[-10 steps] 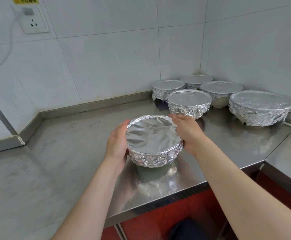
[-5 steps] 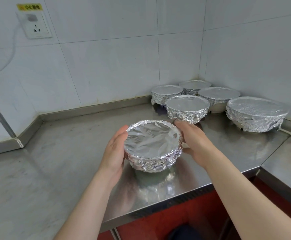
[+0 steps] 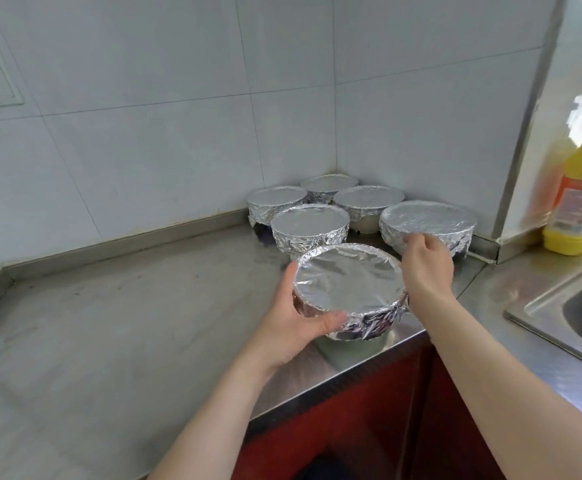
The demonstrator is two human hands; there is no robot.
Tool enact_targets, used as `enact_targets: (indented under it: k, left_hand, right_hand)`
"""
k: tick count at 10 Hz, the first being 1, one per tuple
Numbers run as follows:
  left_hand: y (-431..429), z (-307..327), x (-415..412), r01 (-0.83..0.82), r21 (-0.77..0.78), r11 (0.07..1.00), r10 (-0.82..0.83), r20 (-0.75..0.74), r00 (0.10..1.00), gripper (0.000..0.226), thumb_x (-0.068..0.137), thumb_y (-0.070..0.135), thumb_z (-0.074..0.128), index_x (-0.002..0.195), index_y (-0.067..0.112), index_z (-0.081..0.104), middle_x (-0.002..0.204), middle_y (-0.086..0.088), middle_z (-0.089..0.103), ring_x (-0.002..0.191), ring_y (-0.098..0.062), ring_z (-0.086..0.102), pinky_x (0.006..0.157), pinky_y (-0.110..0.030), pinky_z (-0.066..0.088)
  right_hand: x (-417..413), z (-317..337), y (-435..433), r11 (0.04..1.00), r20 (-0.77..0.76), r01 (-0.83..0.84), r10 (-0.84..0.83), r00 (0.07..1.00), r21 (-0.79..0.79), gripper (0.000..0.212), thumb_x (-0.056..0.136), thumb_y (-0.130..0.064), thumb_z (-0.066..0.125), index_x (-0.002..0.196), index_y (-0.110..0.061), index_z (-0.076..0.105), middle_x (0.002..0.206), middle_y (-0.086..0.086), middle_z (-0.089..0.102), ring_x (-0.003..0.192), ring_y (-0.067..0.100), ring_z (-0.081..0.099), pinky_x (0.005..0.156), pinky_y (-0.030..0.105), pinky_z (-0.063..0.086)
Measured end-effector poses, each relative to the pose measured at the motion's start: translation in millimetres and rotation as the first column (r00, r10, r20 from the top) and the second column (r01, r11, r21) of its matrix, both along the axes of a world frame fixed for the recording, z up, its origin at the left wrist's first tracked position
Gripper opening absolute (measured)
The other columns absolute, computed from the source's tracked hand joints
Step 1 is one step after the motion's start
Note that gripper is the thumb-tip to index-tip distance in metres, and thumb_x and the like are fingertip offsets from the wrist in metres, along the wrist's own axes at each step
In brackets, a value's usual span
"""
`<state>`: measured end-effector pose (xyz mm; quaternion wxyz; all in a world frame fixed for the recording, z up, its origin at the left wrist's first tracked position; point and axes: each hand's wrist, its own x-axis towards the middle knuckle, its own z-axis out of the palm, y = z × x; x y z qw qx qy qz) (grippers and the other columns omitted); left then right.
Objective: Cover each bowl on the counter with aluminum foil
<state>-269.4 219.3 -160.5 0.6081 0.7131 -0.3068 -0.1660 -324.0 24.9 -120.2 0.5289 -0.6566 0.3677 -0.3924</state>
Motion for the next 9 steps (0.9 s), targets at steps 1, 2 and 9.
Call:
enact_targets:
  k: [1,2,9]
  left_hand:
    - [-25.4,1.1,-2.3,-0.050,0.034,0.998,0.047,0.082,0.996,0.118,0.055,0.054,0.088,0.149,0.034,0.021,0.151,0.010,0.031,0.135,-0.003,0.034,0.113,-0.026,0.029]
    - [-49.8,1.9,-0.8,-0.113,0.070,0.991,0.100,0.171,0.980,0.126,0.045,0.074,0.077,0.149,0.031,0.020,0.154,0.011,0.023,0.140,-0.005,0.026,0.117,-0.036,0.026]
    - [-80.0,-7.1,21.3,-0.232,-0.039,0.972,0.235,0.171,0.957,0.117,0.052,0.075,0.075,0.148,0.034,0.023,0.152,0.011,0.030,0.138,-0.006,0.031,0.116,-0.038,0.030]
  right_hand:
    - [-11.2,5.5,-22.1,0.997,-0.057,0.035,-0.038,0.998,-0.067,0.034,0.091,-0.019,0.038,0.098,0.002,0.063,0.087,0.017,0.065,0.078,0.031,0.056,0.073,0.040,0.044]
    - [-21.9,7.6,-35.8,0.984,-0.170,-0.096,0.070,0.983,-0.153,0.031,0.090,-0.019,0.043,0.102,0.002,0.064,0.080,0.013,0.064,0.071,0.031,0.055,0.066,0.038,0.044]
    - [-29.3,-3.8,-52.8,0.963,-0.094,-0.213,0.200,0.975,-0.166,0.038,0.098,-0.021,0.045,0.133,-0.014,0.056,0.131,-0.001,0.059,0.121,0.015,0.052,0.105,0.035,0.039]
